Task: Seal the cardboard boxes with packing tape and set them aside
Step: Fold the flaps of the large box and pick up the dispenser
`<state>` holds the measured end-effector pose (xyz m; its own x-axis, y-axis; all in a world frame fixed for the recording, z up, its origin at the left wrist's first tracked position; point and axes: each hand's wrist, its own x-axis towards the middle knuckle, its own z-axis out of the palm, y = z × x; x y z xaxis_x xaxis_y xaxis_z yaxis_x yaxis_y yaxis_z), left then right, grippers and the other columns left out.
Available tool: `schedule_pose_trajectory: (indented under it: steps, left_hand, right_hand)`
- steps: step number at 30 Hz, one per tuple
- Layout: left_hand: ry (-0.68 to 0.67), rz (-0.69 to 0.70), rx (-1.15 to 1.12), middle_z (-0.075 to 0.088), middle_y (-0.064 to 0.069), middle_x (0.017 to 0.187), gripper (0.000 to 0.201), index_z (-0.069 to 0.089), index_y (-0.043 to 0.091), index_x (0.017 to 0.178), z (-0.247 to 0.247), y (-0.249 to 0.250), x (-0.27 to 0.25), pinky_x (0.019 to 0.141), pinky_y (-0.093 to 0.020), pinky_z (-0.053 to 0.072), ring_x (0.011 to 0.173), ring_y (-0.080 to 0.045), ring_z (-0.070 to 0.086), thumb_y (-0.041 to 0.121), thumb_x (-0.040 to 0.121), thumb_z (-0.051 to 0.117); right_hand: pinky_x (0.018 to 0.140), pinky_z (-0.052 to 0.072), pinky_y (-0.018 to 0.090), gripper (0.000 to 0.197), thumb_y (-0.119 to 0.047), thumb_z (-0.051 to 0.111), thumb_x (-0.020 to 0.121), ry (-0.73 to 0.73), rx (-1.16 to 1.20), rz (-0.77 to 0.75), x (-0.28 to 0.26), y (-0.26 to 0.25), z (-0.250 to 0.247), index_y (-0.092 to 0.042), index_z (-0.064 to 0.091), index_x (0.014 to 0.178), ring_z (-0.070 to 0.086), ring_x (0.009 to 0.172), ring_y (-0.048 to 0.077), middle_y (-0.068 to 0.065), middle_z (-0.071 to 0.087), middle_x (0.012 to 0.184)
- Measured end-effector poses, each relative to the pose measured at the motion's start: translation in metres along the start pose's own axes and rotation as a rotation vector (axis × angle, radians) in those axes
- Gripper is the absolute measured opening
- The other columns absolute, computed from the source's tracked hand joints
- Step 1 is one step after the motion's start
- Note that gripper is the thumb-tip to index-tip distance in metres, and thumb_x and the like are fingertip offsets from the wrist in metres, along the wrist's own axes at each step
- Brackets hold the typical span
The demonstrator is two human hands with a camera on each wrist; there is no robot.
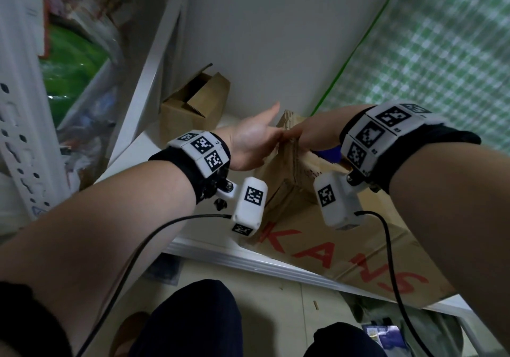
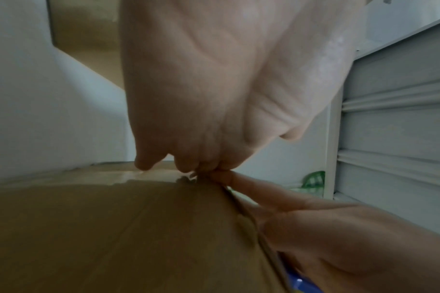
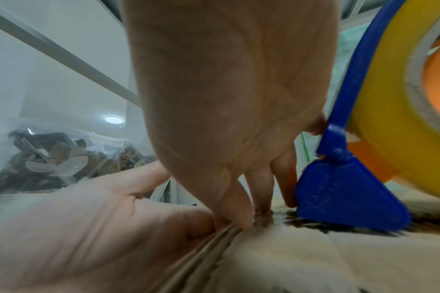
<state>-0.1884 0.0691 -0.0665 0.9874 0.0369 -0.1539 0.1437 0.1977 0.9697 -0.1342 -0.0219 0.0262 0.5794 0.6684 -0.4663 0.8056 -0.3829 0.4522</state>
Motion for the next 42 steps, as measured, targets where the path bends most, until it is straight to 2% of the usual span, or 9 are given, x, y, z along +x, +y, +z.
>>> schedule_pose_trajectory:
  steps: [5,10,20,26,28,31,35,38,42]
  left_hand:
    - [0.020,-0.006,-0.038,0.019,-0.004,0.157,0.083,0.028,0.021,0.147,0.002,-0.006,0.002,0.115,-0.045,-0.008,0.146,-0.019,0.005,0.070,0.088,-0.004]
    - [0.009,-0.041,-0.023,0.020,-0.002,0.157,0.082,0.032,0.028,0.146,0.002,-0.012,0.004,0.115,-0.038,0.001,0.146,-0.017,0.008,0.075,0.086,0.001]
    - [0.033,-0.166,0.141,0.002,-0.004,0.159,0.093,0.005,0.019,0.152,0.005,-0.024,-0.006,0.116,-0.042,-0.005,0.146,-0.019,-0.005,0.077,0.080,-0.006]
    - [0.101,-0.270,0.262,0.006,-0.005,0.159,0.096,0.010,0.014,0.151,0.006,-0.010,-0.016,0.117,-0.049,-0.004,0.146,-0.021,-0.002,0.078,0.081,-0.004]
    - [0.175,-0.160,0.193,0.029,-0.001,0.153,0.082,0.028,0.017,0.147,0.010,-0.004,-0.014,0.118,-0.045,0.011,0.144,-0.018,0.017,0.070,0.089,0.004]
    - [0.169,-0.043,0.123,0.062,0.009,0.120,0.055,0.053,0.030,0.121,0.026,-0.001,-0.011,0.096,-0.029,0.039,0.113,-0.008,0.050,0.059,0.096,0.013]
    - [0.174,-0.061,0.153,0.030,-0.002,0.153,0.068,0.031,0.023,0.146,0.031,-0.011,-0.008,0.106,-0.034,0.019,0.138,-0.015,0.027,0.064,0.093,0.018]
    - [0.152,-0.186,0.172,0.010,-0.005,0.159,0.085,0.016,0.018,0.151,0.025,-0.016,-0.010,0.115,-0.044,0.002,0.147,-0.021,0.001,0.074,0.087,0.011]
    - [0.157,-0.237,0.194,0.003,-0.007,0.159,0.095,0.008,0.017,0.152,0.022,-0.012,-0.013,0.117,-0.047,0.000,0.146,-0.022,-0.003,0.080,0.081,0.003]
  right_hand:
    - [0.094,0.038,0.031,0.047,-0.004,0.031,0.099,0.024,0.074,-0.015,-0.001,0.000,0.002,-0.016,0.039,0.144,0.048,0.122,0.028,0.011,0.050,0.136]
    - [0.057,0.038,0.027,0.045,-0.016,0.043,0.095,0.170,0.255,0.073,0.004,0.007,0.004,-0.023,0.035,0.139,0.051,0.069,0.016,0.003,0.052,0.082]
    - [0.051,0.035,0.023,0.047,-0.005,0.043,0.095,0.159,0.275,0.075,-0.002,0.004,0.004,-0.010,0.036,0.141,0.044,0.064,0.014,0.014,0.052,0.110]
    - [0.053,0.035,0.025,0.047,-0.009,0.046,0.094,0.183,0.262,0.077,-0.005,0.006,0.006,-0.016,0.036,0.139,0.044,0.064,0.013,0.004,0.051,0.092]
    - [0.057,0.035,0.027,0.044,-0.011,0.044,0.094,0.209,0.262,0.080,-0.004,0.008,0.008,-0.018,0.038,0.137,0.042,0.063,0.011,0.000,0.047,0.082]
    - [0.061,0.034,0.030,0.042,-0.015,0.044,0.095,0.241,0.251,0.084,-0.005,0.008,0.010,-0.018,0.040,0.136,0.039,0.062,0.011,-0.002,0.042,0.075]
    - [0.063,0.040,0.029,0.043,-0.014,0.048,0.094,0.233,0.249,0.078,-0.007,0.008,0.011,-0.016,0.040,0.137,0.047,0.070,0.015,0.003,0.051,0.090]
    - [0.080,0.044,0.035,0.047,-0.015,0.052,0.093,0.218,0.237,0.082,-0.007,0.009,0.011,-0.015,0.038,0.138,0.051,0.089,0.021,0.007,0.052,0.103]
    - [0.092,0.048,0.040,0.054,-0.011,0.056,0.089,0.205,0.232,0.085,-0.008,0.009,0.012,-0.016,0.036,0.139,0.055,0.097,0.024,0.009,0.057,0.115]
